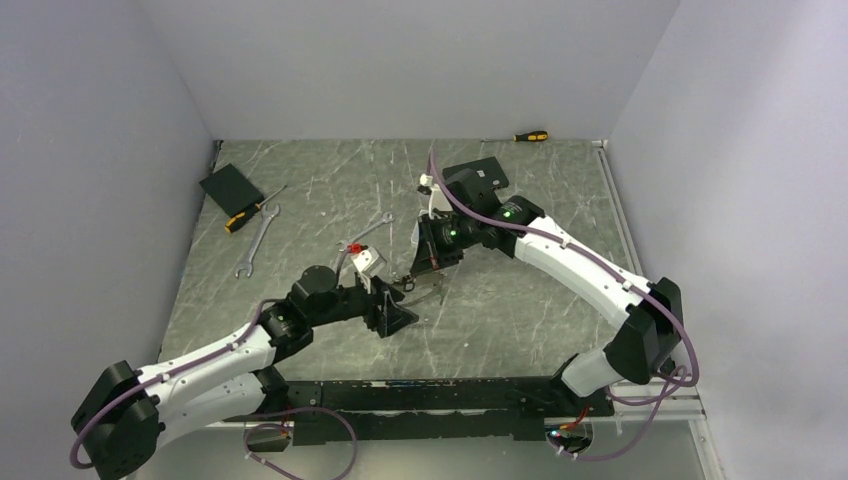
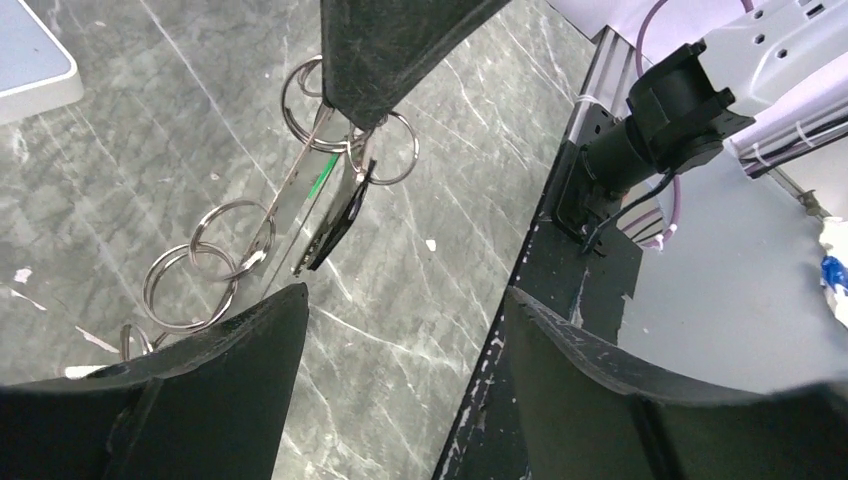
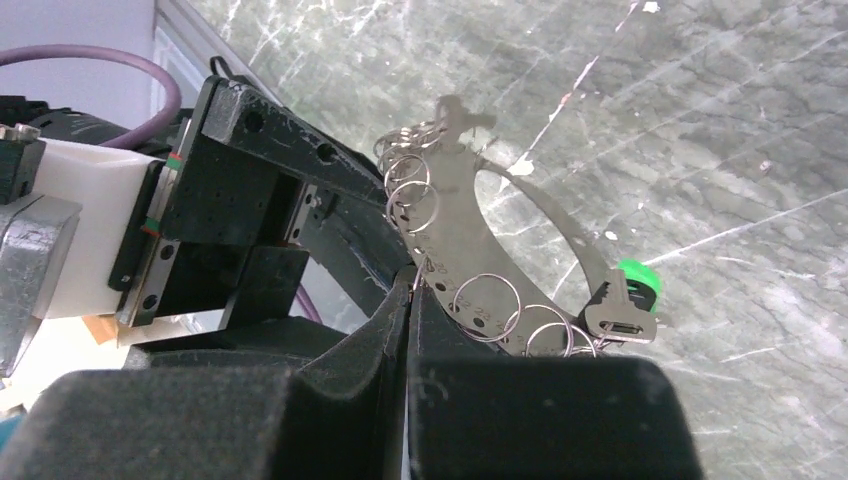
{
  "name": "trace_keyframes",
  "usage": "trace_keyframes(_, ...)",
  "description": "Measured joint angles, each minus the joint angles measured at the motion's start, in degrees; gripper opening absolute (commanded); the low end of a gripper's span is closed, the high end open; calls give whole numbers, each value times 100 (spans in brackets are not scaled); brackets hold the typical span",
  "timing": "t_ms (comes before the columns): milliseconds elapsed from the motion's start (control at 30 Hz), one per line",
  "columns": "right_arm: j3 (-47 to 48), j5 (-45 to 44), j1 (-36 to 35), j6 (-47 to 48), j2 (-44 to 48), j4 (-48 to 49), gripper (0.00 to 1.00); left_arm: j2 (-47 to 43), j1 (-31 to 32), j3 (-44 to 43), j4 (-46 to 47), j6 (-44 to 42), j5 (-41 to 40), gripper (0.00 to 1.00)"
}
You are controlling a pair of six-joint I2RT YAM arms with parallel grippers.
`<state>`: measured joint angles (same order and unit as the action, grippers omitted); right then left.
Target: Put the keys on the keyring
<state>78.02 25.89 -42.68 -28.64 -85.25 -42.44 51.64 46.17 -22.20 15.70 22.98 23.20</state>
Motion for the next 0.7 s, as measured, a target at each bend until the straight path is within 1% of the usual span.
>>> trace_keyframes(267, -238, 127, 0, -160, 98, 221, 0, -15, 4, 111, 466, -131, -282, 77)
trace_keyframes(400, -352, 166, 0, -232, 98, 302, 0, -195, 4, 216, 522, -232, -409, 75)
trace_keyframes(567, -439, 201, 0, -345, 101, 455, 0, -227, 4, 234, 660, -365, -474, 66)
trace_keyframes(700, -466, 236, 0, -400, 101, 553, 0, -101, 7, 332, 1034, -382, -518, 58)
